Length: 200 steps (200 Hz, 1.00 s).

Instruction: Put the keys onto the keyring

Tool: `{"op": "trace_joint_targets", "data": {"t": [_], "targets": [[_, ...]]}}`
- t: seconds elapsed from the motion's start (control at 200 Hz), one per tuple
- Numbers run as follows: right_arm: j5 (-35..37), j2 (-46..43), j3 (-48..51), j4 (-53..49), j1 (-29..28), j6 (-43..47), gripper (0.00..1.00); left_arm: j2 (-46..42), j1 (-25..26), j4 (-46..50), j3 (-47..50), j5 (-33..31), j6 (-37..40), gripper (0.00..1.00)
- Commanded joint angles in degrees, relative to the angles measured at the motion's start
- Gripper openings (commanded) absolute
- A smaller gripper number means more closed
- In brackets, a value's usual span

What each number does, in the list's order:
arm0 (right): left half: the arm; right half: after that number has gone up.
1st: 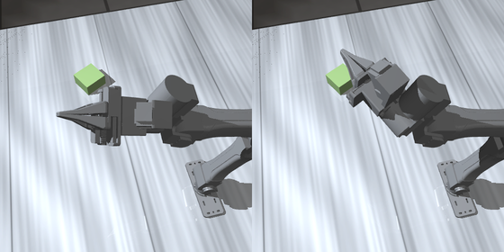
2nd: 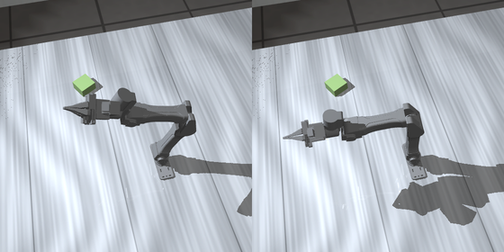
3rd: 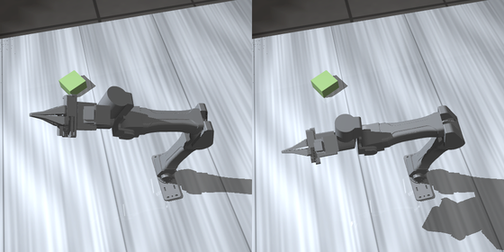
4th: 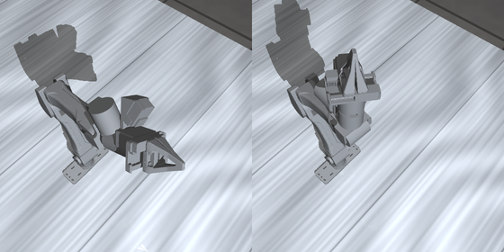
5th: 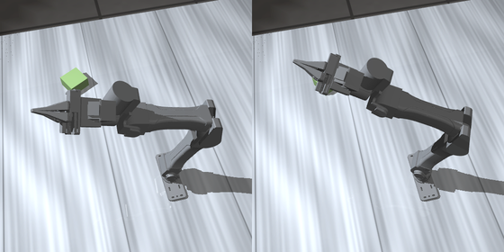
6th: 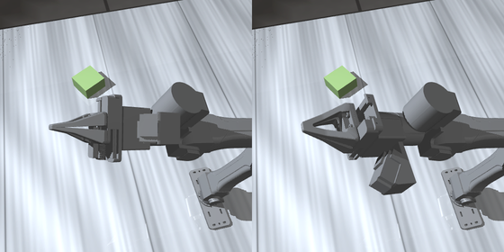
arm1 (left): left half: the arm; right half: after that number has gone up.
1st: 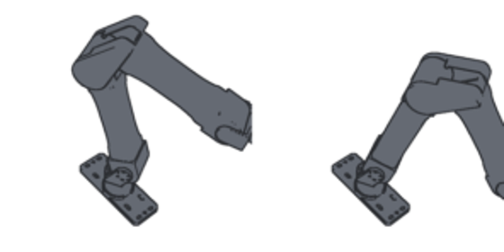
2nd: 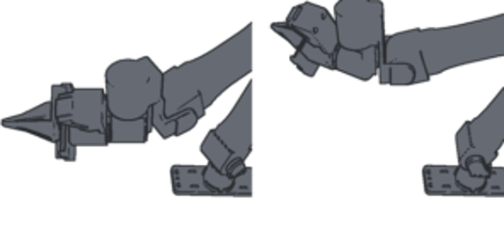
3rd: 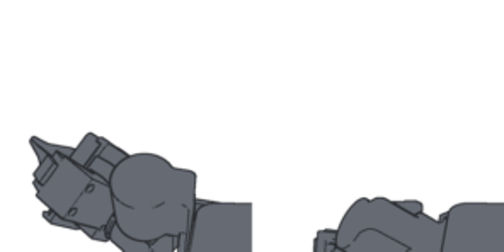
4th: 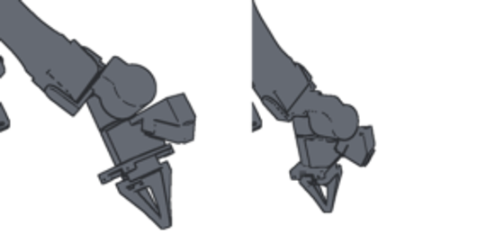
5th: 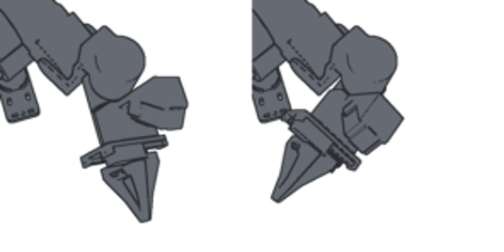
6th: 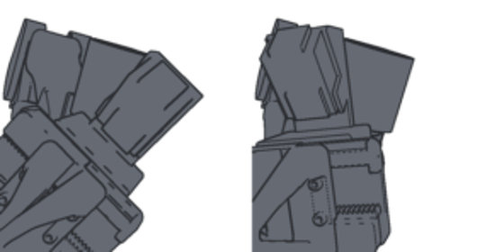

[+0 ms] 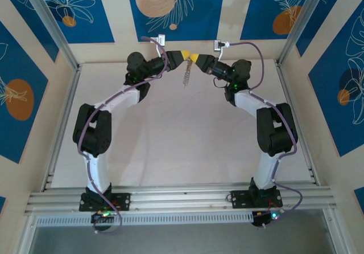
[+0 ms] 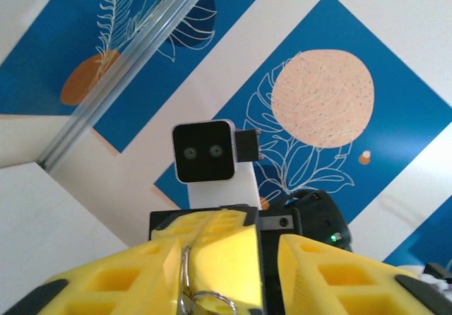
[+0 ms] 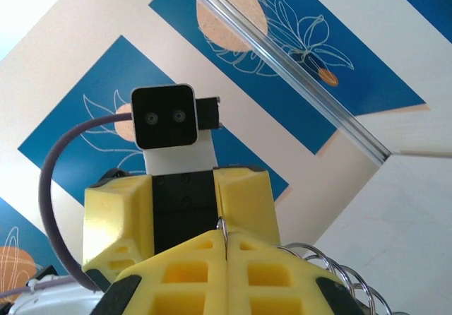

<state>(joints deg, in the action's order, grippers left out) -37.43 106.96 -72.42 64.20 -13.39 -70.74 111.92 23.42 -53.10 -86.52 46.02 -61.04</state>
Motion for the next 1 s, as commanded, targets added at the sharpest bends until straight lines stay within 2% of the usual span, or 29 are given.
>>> {"op": "trace_joint_targets", "data": {"t": [0.0,0.28,0.545,0.72,0.995], "targets": [[-4.5,1.1,-3.1,-2.8,2.0,0.8,0.00,-2.4,-1.2,-1.8,-2.8,2.8,1.3,0.43],[-15.5,2.7,-8.6,-10.7,5.0,4.7,0.00,0.9,-3.3,6.7,-9.1,11.0,4.5,0.49],[-25.1,6.0,-14.3,-19.1,6.8,9.2,0.00,5.1,-4.3,20.5,-17.3,19.9,11.7,0.49],[-29.0,7.1,-16.1,-24.1,6.6,12.6,0.00,6.7,-4.3,31.7,-21.2,24.2,19.3,0.42],[-30.9,6.7,-17.5,-30.5,5.7,17.3,0.00,7.8,-4.1,43.9,-23.6,25.8,28.0,0.33]]}}
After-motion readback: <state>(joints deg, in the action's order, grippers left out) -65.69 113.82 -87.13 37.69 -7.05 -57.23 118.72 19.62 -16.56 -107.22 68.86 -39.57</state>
